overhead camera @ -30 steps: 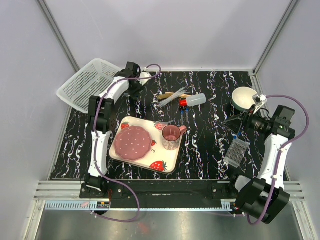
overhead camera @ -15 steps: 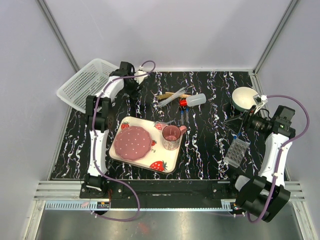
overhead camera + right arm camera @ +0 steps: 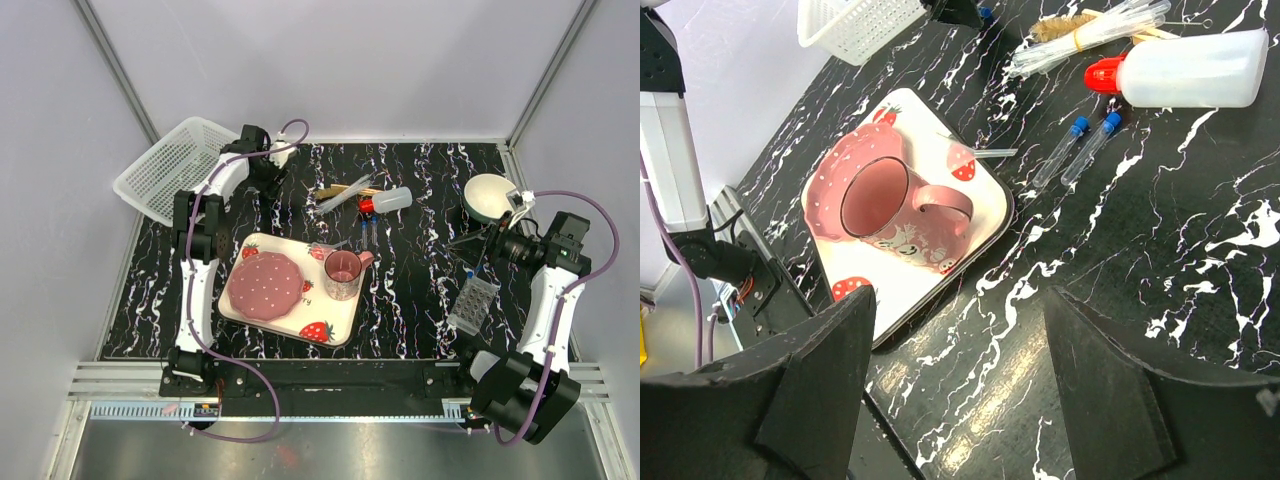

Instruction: Organize the chemistry lab equipment

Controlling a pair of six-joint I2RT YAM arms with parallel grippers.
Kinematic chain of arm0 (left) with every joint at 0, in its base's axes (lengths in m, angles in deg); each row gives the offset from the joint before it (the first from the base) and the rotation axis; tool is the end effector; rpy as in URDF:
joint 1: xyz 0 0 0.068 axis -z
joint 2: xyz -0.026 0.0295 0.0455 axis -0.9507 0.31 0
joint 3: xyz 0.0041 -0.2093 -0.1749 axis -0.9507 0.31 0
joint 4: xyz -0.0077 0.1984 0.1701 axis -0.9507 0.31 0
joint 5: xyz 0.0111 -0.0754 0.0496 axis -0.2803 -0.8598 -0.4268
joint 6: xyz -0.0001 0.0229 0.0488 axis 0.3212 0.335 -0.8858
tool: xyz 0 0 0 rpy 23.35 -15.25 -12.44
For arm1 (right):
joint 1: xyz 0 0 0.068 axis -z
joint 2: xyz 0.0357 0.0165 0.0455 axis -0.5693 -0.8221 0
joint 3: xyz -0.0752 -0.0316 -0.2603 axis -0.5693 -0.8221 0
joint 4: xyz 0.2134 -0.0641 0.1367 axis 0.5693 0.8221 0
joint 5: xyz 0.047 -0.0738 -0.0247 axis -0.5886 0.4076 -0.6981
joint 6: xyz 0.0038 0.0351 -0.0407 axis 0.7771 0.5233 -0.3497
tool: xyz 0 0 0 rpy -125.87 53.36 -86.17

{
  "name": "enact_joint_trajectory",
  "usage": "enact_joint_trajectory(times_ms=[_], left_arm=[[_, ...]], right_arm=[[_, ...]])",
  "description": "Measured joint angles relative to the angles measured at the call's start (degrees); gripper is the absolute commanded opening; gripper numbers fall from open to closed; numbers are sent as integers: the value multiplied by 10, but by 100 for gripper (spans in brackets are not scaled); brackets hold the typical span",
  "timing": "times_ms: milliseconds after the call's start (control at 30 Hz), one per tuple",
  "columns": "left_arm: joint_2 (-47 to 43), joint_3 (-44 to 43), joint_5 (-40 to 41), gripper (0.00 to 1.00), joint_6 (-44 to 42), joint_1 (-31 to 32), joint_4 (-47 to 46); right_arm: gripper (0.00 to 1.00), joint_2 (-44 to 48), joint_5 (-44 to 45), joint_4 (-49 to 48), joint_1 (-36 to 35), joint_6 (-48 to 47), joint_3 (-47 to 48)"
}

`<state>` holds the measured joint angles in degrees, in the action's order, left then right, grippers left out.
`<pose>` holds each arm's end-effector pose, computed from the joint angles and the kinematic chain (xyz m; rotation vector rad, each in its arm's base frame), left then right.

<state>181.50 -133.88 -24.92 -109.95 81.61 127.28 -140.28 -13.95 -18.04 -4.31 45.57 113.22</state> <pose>0.5195 -0.0968 0.1666 0.9785 2.3831 -0.1633 0.1781 -0.0647 0.2990 -0.3971 1.8514 0.9479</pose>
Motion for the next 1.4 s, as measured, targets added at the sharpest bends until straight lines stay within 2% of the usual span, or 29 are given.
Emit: enact_joint_trajectory(times_ms=[367,467,767,967,1067,1200,1233,1400], left_arm=[[0,0,5,48,78,0,29],[0,0,12,52,105,0,32],[-26,41,55,54,174,1,29],[-46,69,79,49,194,1,49],[-51,76,85,45,210,1,57],[-59,90,91,27,229,1,62],[-59,91,93,19,232,1,64],[-61,91,92,4,254,1,68]], right_arm=[[74,4,0,12,0,-5,0],[74,9,-1,12,0,-7,0],[74,26,-1,12,0,-12,0],[74,38,-1,12,0,-14,0],[75,43,-1,12,0,-15,0],[75,51,-2,12,0,-16,0],[75,53,-3,12,0,-16,0],[75,66,-8,11,0,-16,0]])
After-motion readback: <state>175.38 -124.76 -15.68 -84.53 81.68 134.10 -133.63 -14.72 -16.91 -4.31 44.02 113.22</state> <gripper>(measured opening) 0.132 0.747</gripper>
